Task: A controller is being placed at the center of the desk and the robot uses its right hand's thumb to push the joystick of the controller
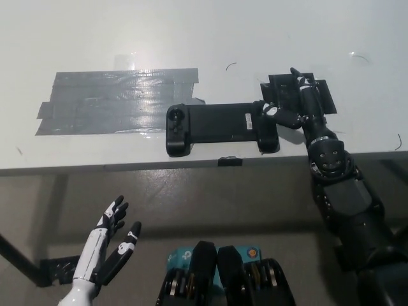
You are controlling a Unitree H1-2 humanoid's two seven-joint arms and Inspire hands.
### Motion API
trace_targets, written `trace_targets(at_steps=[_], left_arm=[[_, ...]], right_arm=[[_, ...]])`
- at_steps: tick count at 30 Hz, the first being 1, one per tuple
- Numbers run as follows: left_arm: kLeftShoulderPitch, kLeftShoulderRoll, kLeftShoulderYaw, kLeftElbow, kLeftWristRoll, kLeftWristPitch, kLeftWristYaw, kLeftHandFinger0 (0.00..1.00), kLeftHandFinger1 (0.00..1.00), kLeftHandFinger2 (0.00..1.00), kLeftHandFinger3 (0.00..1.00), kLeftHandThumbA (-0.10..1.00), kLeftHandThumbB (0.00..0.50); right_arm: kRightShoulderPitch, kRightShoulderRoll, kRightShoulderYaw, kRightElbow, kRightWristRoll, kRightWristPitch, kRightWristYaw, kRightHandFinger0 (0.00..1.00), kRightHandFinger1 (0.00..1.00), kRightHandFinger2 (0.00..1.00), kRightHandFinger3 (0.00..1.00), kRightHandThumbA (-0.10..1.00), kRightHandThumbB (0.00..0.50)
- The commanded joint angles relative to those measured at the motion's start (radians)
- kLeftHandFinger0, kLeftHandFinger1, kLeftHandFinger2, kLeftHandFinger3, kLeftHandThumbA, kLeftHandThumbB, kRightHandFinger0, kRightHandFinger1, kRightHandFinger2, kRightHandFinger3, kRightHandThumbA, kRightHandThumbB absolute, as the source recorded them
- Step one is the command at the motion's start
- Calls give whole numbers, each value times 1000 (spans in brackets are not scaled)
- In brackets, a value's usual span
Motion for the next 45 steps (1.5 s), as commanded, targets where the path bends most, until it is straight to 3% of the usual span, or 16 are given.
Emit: trace_targets(at_steps=[1,20,21,22,24,25,26,27,29,30,32,33,36,38,44,45], left_arm=[[-18,11,8,-33,-7,-18,-9,1000,1000,1000,1000,673,0],[-21,12,8,-39,-6,-8,-11,1000,1000,1000,1000,696,0],[-30,18,6,-37,-4,-7,-15,1000,1000,1000,1000,698,4],[-34,20,5,-36,-3,-6,-17,1000,1000,1000,1000,700,3],[-34,20,5,-36,-3,-6,-17,1000,1000,1000,1000,702,2],[-36,22,3,-37,1,-1,-18,1000,1000,1000,1000,700,1],[-36,23,3,-38,3,1,-19,1000,1000,1000,1000,695,1],[-38,25,2,-38,5,-1,-19,1000,1000,1000,1000,665,0],[-38,26,2,-38,5,-2,-20,1000,1000,1000,1000,659,0],[-44,26,2,-38,3,5,-22,1000,1000,1000,1000,636,0],[-44,26,1,-38,3,5,-22,1000,1000,1000,1000,633,0],[-49,29,2,-38,4,4,-24,1000,1000,1000,1000,608,0],[-49,29,2,-38,4,4,-24,1000,1000,1000,1000,602,0],[-46,28,1,-32,6,-4,-21,1000,1000,1000,1000,601,0],[-42,31,5,-37,7,3,-19,1000,1000,1000,1000,596,0],[-42,28,5,-27,4,-11,-17,1000,1000,1000,1000,594,0]], right_arm=[[-35,-3,-25,-16,30,-81,-64,1000,1000,1000,1000,-100,0],[-17,-1,-14,-83,32,-95,-58,1000,1000,1000,1000,-100,0],[17,13,-4,-336,51,-66,-2,1000,1000,1000,1000,421,142],[31,20,1,-445,60,-53,23,1000,1000,1000,1000,885,206],[35,20,1,-455,60,-45,24,1000,1000,1000,1000,899,207],[57,22,17,-593,45,-23,32,1000,1000,1000,1000,959,270],[68,23,24,-655,39,-10,36,1000,1000,1000,1000,1000,278],[104,24,39,-772,15,35,42,1000,1000,1000,1000,1000,250],[122,24,48,-829,6,60,45,1000,1000,1000,1000,1000,249],[188,22,64,-952,8,61,66,1000,1000,1000,1000,1000,205],[190,21,65,-958,9,68,66,1000,1000,1000,1000,1000,205],[309,20,96,-1119,24,96,102,1000,1000,1000,1000,996,173],[311,20,97,-1125,24,103,103,1000,1000,1000,1000,989,169],[491,8,152,-1263,31,104,143,1000,1000,1000,1000,942,148],[617,-6,202,-1271,3,65,152,1000,1000,1000,1000,897,180],[656,-10,208,-1256,14,52,155,1000,1000,1000,1000,863,147]])
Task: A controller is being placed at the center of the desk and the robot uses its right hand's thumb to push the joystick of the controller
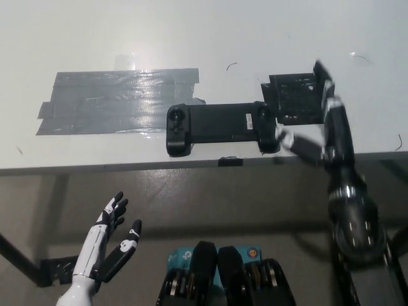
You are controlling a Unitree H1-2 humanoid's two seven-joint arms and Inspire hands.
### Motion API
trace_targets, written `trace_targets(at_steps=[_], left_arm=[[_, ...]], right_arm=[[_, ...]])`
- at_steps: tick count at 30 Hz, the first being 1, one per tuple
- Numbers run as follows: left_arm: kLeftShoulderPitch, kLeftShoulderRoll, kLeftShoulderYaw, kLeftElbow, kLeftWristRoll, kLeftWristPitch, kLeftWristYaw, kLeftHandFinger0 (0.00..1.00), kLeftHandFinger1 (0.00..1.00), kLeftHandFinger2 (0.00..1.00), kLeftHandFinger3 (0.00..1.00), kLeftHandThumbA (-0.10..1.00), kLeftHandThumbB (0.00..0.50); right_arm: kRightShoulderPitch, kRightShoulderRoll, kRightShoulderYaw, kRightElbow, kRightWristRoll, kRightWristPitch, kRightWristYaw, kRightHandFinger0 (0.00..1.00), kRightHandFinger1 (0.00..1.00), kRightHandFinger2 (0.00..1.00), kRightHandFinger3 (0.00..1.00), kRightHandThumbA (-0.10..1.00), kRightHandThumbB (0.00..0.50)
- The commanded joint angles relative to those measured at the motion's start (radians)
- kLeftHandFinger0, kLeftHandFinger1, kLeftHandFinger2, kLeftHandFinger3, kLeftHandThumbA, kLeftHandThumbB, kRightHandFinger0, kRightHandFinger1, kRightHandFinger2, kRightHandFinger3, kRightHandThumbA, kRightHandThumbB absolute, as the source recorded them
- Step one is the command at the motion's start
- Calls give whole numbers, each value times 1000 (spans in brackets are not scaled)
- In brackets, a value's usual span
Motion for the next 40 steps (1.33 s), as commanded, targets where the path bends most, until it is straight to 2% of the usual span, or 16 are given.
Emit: trace_targets(at_steps=[1,3,8,12,16,28,34,40], left_arm=[[-31,26,3,-16,6,-23,-16,1000,1000,1000,1000,594,0],[-28,24,2,-15,4,-24,-16,1000,1000,1000,1000,596,0],[-32,22,5,-19,1,-14,-13,1000,1000,1000,1000,717,0],[-32,18,4,-22,-2,-13,-16,1000,1000,1000,1000,777,0],[-32,22,7,-22,-2,-21,-16,1000,1000,1000,1000,830,0],[-28,20,5,-21,1,-18,-20,1000,1000,1000,1000,844,0],[-30,20,4,-11,-1,-34,-21,1000,1000,1000,1000,793,0],[-31,19,4,-12,-4,-24,-24,1000,1000,1000,1000,771,0]], right_arm=[[177,-25,105,-307,-4,11,129,1000,1000,1000,1000,847,132],[207,-28,113,-291,-14,-4,124,1000,1000,1000,1000,849,136],[234,-40,128,-219,-19,4,135,1000,1000,1000,1000,835,119],[239,-67,110,-124,-21,-17,136,1000,1000,1000,1000,788,79],[231,-79,102,-66,-3,-37,152,1000,1000,1000,1000,804,85],[237,-80,108,-47,-13,-7,181,1000,1000,1000,1000,800,91],[234,-83,115,-29,-31,-5,191,1000,1000,1000,1000,753,70],[235,-80,115,-30,-46,8,195,1000,1000,1000,1000,716,76]])
